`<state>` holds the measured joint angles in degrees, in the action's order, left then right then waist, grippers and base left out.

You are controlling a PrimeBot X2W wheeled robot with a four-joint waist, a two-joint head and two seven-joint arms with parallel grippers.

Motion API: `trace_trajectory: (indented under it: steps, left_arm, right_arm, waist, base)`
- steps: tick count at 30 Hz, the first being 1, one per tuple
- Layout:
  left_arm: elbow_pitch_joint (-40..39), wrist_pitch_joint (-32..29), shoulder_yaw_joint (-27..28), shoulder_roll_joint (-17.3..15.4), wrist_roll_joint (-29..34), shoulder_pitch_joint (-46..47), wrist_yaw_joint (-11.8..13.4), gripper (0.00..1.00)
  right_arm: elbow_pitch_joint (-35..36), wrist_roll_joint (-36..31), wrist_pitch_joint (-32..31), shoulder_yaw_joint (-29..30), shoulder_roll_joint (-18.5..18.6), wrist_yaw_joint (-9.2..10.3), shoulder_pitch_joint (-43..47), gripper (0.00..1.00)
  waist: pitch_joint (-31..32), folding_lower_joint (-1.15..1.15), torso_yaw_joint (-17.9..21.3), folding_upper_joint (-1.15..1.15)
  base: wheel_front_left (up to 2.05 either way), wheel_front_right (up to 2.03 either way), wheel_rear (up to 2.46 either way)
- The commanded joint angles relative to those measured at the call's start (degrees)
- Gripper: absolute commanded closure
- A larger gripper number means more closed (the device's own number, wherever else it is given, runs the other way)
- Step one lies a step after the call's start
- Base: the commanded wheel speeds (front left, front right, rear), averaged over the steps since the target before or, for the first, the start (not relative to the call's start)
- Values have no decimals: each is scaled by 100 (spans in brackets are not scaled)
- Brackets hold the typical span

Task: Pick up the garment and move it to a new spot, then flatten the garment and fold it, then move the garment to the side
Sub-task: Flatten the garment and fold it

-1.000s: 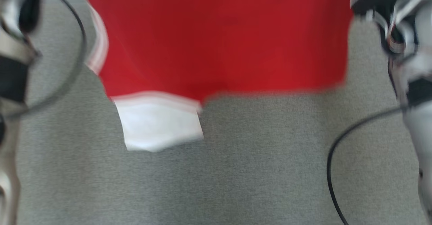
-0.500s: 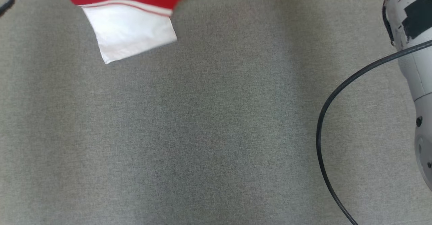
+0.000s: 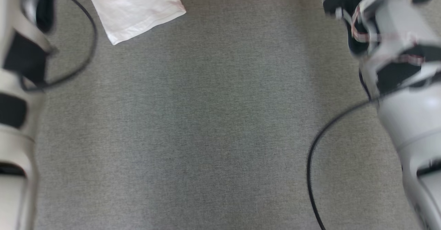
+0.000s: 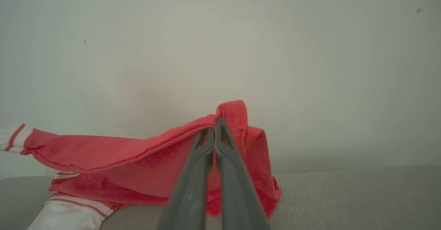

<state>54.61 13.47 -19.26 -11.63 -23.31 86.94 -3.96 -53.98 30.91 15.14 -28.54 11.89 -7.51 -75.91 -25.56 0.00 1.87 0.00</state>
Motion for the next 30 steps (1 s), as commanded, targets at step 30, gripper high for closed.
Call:
trace_trajectory:
  steps: [30]
  left_arm:
    - [-7729,-1439,312,-799,-593,-8796,2042,100]
  right_arm:
    - [3593,106,-11,1107,342,4,6471,100]
  waist:
    - [1579,0,-250,0]
  base:
    - [0,0,0]
